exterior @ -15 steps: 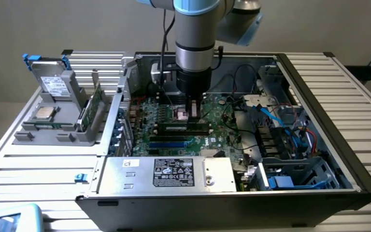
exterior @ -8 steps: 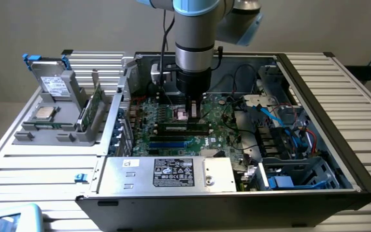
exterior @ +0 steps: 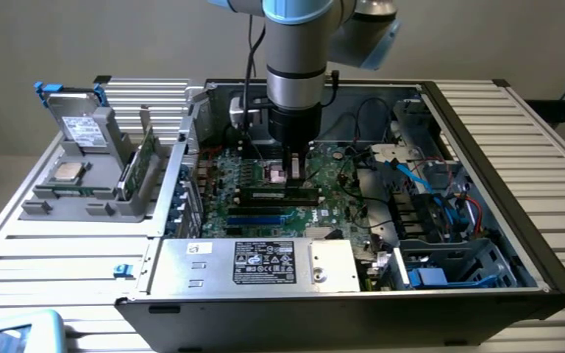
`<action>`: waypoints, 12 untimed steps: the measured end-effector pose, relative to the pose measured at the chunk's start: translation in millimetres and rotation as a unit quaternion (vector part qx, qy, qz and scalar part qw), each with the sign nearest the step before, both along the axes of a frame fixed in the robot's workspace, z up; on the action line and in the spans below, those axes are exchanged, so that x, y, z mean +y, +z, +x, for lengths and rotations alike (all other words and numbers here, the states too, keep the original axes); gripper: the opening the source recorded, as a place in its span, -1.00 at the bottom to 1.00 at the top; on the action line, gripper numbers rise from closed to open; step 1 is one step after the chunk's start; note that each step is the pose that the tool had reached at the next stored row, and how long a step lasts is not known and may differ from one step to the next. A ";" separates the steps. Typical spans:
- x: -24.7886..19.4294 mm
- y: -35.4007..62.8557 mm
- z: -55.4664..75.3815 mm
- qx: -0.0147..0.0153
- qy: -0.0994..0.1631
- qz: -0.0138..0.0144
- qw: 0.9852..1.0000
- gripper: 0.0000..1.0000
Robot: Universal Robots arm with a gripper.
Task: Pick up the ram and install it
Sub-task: 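Insert the ram into the slot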
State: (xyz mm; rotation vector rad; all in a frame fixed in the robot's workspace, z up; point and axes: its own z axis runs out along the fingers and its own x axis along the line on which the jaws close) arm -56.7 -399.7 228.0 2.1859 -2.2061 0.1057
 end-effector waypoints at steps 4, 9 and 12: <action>0.0 0.0 -0.9 -0.003 0.003 0.000 1.000 -0.74; 0.1 0.0 -2.9 -0.004 0.005 0.000 1.000 -0.74; 0.3 0.4 -4.2 -0.005 0.006 0.000 1.000 -0.74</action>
